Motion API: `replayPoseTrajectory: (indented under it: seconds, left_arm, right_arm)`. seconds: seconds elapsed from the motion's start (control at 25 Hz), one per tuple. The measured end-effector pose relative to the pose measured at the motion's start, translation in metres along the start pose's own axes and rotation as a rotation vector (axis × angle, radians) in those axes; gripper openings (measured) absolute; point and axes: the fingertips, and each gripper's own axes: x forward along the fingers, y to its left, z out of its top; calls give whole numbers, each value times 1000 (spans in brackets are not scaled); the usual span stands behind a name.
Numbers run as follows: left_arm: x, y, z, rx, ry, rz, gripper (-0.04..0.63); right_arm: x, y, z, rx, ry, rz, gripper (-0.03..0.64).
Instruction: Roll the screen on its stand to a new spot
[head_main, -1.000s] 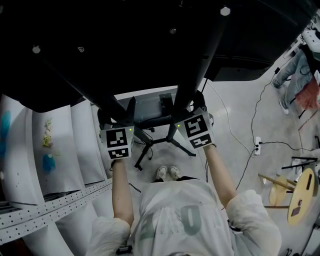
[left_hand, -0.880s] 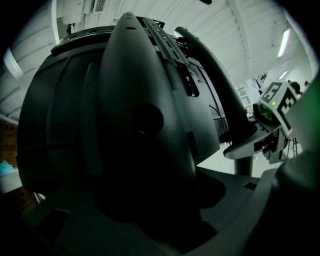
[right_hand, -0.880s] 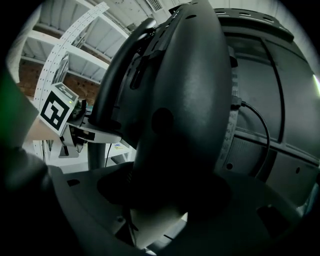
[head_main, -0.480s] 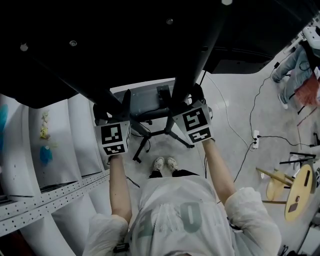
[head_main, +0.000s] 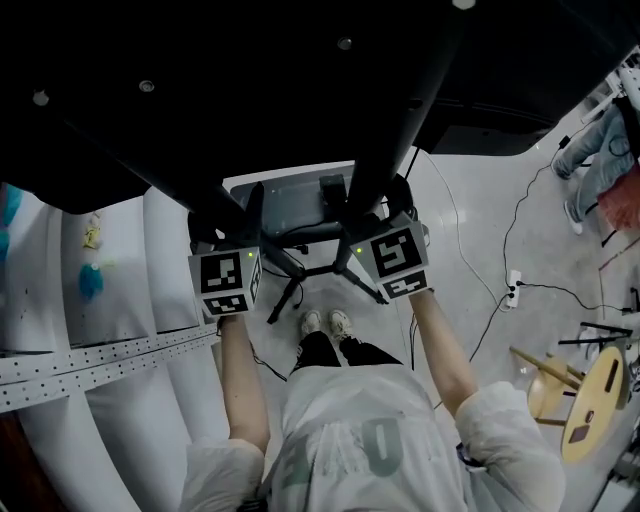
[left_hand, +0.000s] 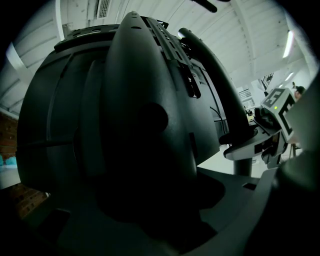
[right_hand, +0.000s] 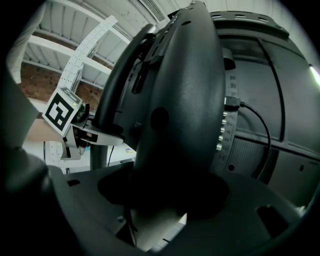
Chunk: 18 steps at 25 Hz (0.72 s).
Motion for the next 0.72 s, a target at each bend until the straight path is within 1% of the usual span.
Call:
replayPoseTrajectory:
  seconds: [0.16,0.28,0.44,0.52,0.72]
  left_arm:
    - [-31,-10,-9,-8,9,-15,267]
    - [-48,-13,-8,-4,3,-24,264]
    - [-70,-23,-5,5,4,-43,262]
    - [-81,-29,-7,-3,7,-53,262]
    - [-113,-43,-10,-5,10,-56,262]
  right_arm:
    - [-32,26,-4,5,-23,1,282]
    - [-48,39,-2,8,-32,-2,281]
    - [-72,51,-1,18,-29,-23,281]
    - [-84,59,-1,18,-26,-25,281]
    - [-113,76,-6,21,1,-28,281]
